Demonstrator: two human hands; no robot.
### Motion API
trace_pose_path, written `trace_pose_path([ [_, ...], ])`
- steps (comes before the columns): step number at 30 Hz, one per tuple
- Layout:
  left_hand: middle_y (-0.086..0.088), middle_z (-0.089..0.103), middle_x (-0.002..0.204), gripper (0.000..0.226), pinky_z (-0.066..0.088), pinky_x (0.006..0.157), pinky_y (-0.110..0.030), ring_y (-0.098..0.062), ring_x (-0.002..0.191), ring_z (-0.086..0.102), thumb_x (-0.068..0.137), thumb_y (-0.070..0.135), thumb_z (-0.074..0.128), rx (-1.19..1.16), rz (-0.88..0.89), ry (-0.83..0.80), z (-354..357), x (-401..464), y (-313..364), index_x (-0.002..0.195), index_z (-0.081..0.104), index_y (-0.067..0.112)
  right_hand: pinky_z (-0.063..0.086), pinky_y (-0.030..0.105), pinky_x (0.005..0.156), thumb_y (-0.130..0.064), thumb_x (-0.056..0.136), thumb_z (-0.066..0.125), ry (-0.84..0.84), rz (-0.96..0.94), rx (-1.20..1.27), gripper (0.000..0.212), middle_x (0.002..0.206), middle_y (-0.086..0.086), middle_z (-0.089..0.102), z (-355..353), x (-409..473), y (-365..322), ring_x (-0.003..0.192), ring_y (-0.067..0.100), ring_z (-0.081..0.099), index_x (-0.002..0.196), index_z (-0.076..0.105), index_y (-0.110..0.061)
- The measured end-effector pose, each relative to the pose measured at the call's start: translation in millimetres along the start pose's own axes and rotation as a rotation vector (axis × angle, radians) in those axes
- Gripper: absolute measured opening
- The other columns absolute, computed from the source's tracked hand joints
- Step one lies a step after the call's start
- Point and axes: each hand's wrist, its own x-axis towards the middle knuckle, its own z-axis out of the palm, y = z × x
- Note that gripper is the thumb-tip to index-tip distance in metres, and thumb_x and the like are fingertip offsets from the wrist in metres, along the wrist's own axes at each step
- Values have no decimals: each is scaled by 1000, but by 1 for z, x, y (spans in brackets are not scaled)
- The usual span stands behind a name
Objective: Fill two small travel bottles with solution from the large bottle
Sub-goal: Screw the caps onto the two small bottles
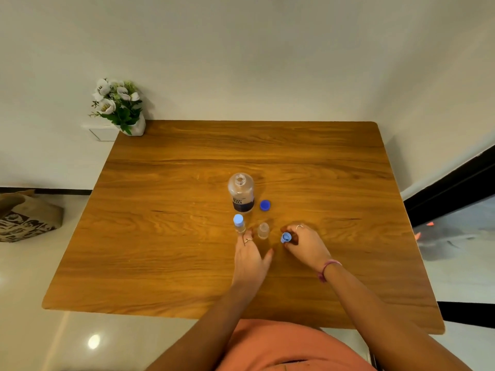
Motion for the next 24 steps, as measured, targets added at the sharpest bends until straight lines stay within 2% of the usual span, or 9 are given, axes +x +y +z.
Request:
trace_pose_path([
  [5, -7, 36, 147, 68, 27, 111, -28, -19, 137, 33, 88, 24, 64, -148, -76, 19, 8, 11, 10, 144, 29, 8, 46, 22, 92, -21, 83, 67, 3, -9, 77, 41, 120, -1, 59, -13, -2, 4, 108, 12, 56, 122, 56, -18],
  [9, -5, 42, 145, 66, 31, 109, -28, -18, 134, 38, 86, 17, 67, -231, -117, 42, 12, 17, 12, 143, 33, 12, 52, 27, 88, -18, 80, 70, 8, -8, 174, 39, 112, 0, 63, -20, -1, 4, 100, 10, 61, 116, 55, -17],
  [13, -3, 49, 139, 55, 34, 105, -26, -16, 130, 43, 88, 10, 63, -242, -107, 49, 13, 20, 9, 138, 41, 13, 53, 27, 87, -16, 80, 71, 16, -18, 207, 41, 112, 0, 62, -26, 1, 0, 98, 8, 61, 118, 54, -16],
  [19, -1, 57, 129, 42, 39, 100, -25, -14, 121, 51, 90, 11, 61, -244, -84, 55, 13, 22, 8, 130, 50, 15, 51, 19, 81, -15, 81, 70, 57, -29, 227, 41, 111, -1, 61, -31, 3, -7, 96, 7, 61, 118, 54, -14],
  [24, 4, 59, 121, 41, 39, 93, -19, -6, 110, 51, 87, 14, 65, -291, -57, 44, 11, 21, 14, 126, 53, 17, 52, 27, 84, -18, 79, 71, 123, -49, 205, 38, 111, 1, 58, -34, 5, -8, 97, 13, 60, 114, 57, -13],
])
